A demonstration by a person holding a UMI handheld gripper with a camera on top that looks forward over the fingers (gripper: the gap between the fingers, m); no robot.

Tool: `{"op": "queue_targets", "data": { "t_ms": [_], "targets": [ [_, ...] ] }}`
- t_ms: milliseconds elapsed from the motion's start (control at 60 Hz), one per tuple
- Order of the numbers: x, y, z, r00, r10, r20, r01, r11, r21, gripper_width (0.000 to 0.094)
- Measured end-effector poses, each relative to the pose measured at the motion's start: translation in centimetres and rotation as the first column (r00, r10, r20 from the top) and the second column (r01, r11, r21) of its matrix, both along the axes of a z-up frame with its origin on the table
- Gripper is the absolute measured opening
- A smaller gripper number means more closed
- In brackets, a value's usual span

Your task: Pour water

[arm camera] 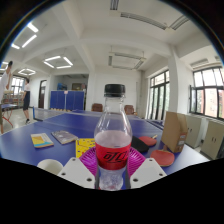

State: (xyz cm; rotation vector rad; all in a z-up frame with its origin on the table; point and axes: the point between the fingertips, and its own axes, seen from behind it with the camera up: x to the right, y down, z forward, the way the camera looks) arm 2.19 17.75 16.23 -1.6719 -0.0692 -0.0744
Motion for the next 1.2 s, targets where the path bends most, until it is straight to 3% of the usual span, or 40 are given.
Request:
{"op": "queue_targets", "data": {
  "t_ms": [150,183,300,433,500,533,750,933,1100,1200],
  "targets": [
    [0.1,0.5,-6.0,0.999,0.013,-0.050,-0.017,0.996,-0.087,0.0345],
    [0.5,0.1,-4.4,0.999,0.016,-0.047,-0.018,0.999,-0.038,0.0344],
    [0.1,0.2,-5.2,0.999,0.011,-0.051,-0.013,0.999,-0.041,0.0360],
    [0.2,0.4,-6.0,0.999,0.013,-0.033,-0.016,0.995,-0.094,0.0559],
    [0.7,0.1,-6.6,1.000,-0.005,-0.024,0.001,0.988,-0.154,0.0875],
    [0.5,-0.6,-6.5,1.000,-0.018,-0.025,0.014,0.985,-0.170,0.0831],
    [0.0,-9.0,-4.0,0.993,-0.091,-0.078,0.069,0.964,-0.256,0.0853],
    [-1.7,-21.5,-1.6,0.982,-0.185,-0.030,0.162,0.922,-0.352,0.0847],
    [-5.5,-34.1,1.0,0.980,-0.200,-0.017,0.178,0.905,-0.387,0.0850],
    [-7.9,-41.1,2.5,0.980,-0.198,-0.029,0.171,0.907,-0.384,0.0854]
  ]
}}
